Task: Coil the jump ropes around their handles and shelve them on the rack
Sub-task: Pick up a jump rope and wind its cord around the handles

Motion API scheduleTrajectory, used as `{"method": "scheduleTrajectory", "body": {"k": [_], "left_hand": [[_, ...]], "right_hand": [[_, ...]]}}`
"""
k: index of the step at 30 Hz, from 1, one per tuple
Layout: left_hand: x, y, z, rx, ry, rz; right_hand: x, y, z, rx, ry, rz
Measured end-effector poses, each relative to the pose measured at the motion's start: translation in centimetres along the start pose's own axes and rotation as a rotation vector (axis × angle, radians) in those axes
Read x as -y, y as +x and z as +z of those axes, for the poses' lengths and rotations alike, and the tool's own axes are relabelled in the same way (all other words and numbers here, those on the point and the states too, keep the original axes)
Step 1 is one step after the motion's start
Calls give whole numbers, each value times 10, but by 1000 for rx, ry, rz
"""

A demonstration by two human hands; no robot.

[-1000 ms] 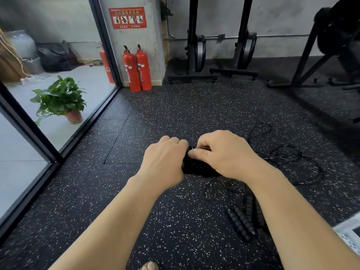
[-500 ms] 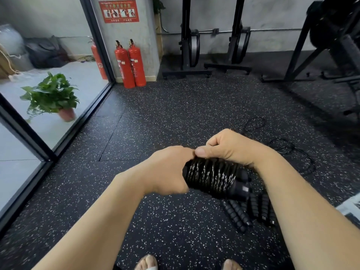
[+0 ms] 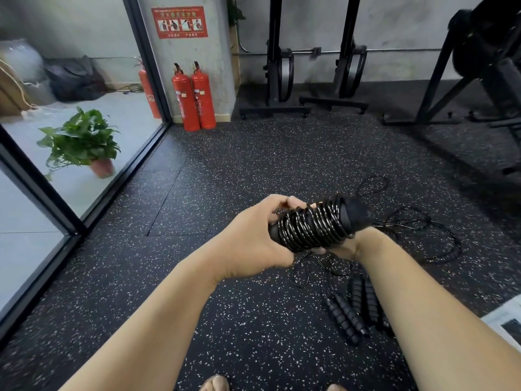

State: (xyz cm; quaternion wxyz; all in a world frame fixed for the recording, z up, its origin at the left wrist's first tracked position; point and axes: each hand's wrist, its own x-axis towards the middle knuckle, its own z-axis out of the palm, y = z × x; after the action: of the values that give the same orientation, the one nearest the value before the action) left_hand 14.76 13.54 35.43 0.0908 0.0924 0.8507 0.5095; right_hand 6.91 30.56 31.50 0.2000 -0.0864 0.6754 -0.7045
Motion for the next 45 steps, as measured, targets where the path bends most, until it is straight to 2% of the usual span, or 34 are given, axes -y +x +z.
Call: {"method": "scheduleTrajectory", "body": {"k": [2,5,8,12,15,19,23,26,28,33,35,39,45], "left_hand": [[0,1,1,-13,-70,23],[1,5,-1,-45,-180,66],[2,8,-3,-72,-289,-1],[4,10,-6,-80,-405,-73],[7,10,-12,-121,-590,-137],[9,10,-18,-146,-812,-209],[8,11,-22,-170,-917,-280],[9,9,-29,-200,-976,-311],[11,9,-31,-211,-988,-330],[12,12,-26,-258,-902,-342],[12,13,-25,-276,-867,-311],[12,13,-21,-323,-718,-252],[7,7,-17,-312,-683,-180]], "right_hand": [[5,-5,7,-14,-101,64],[10,-7,21,49,-125,-11],[3,4,29,-11,-106,-78],[4,2,34,-31,-95,-3],[9,-4,39,-78,-65,11],[11,-10,41,-180,-152,-128],[13,-18,48,-144,-254,-152],[15,-25,48,-195,-366,-191],[16,-29,47,-248,-480,-281],[12,-35,54,-368,-1029,-719],[15,-36,60,-372,-1176,-833],[15,-34,67,-345,-1335,-857],[20,-36,72,-321,-1329,-875]]}}
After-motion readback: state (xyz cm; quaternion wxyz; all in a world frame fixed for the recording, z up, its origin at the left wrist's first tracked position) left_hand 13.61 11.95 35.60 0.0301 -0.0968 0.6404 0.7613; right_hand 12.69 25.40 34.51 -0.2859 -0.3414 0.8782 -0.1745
